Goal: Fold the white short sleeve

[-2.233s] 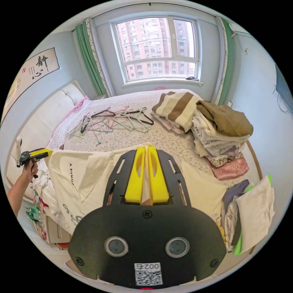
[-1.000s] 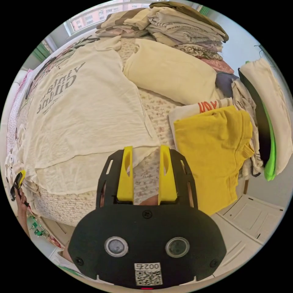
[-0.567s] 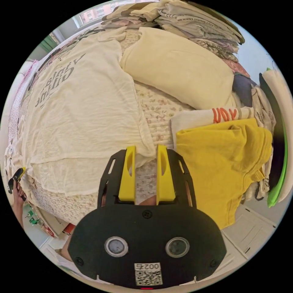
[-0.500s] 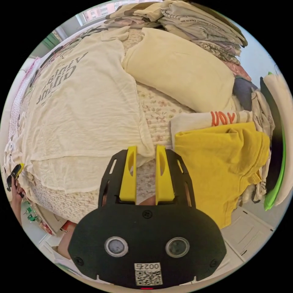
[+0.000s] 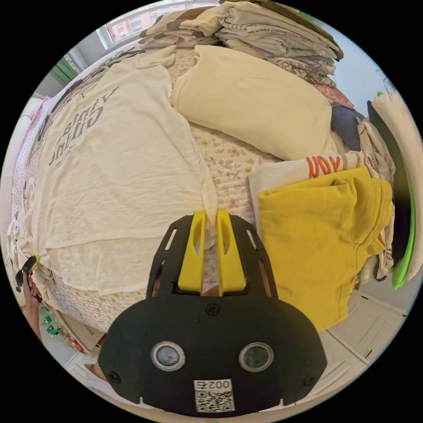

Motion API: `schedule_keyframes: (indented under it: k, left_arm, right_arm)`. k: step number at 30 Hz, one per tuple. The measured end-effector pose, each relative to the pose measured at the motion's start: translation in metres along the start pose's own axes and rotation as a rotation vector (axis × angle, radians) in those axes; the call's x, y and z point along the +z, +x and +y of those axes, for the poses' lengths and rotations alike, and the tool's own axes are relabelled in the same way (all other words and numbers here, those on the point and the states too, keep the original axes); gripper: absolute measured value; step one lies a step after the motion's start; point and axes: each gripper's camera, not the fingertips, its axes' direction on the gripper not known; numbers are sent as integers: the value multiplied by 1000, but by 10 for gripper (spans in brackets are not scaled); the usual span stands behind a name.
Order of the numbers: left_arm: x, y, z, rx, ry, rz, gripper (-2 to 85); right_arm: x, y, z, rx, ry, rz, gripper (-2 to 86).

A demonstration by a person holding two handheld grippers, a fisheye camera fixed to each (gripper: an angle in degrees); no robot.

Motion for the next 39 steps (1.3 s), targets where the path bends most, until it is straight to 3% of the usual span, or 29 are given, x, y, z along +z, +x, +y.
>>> schedule_keyframes:
  k: [9,18,22,27,32,39]
  left_arm:
    - [-38,-34,-4,46,-35,143,-7]
    - [-27,-33,-10,203,-227,29,-4]
    - [-45,-55,-18,141,-151,116,10]
    - [-99,-69,-31,79,53,41,23]
    - [-117,-46,-105,145,195,230,21]
    - [-56,-12,-259,99,126,432,13]
  right_arm:
    - [-40,9,37,53,50,88,-9]
    - [-19,9,37,30,-102,183,-4]
    - [-26,3,36,52,-115,215,16]
    - [-81,2,41,163,9,218,52]
    - [-128,-34,33,183,160,157,49]
    - [-135,-127,24,-24,170,2,42]
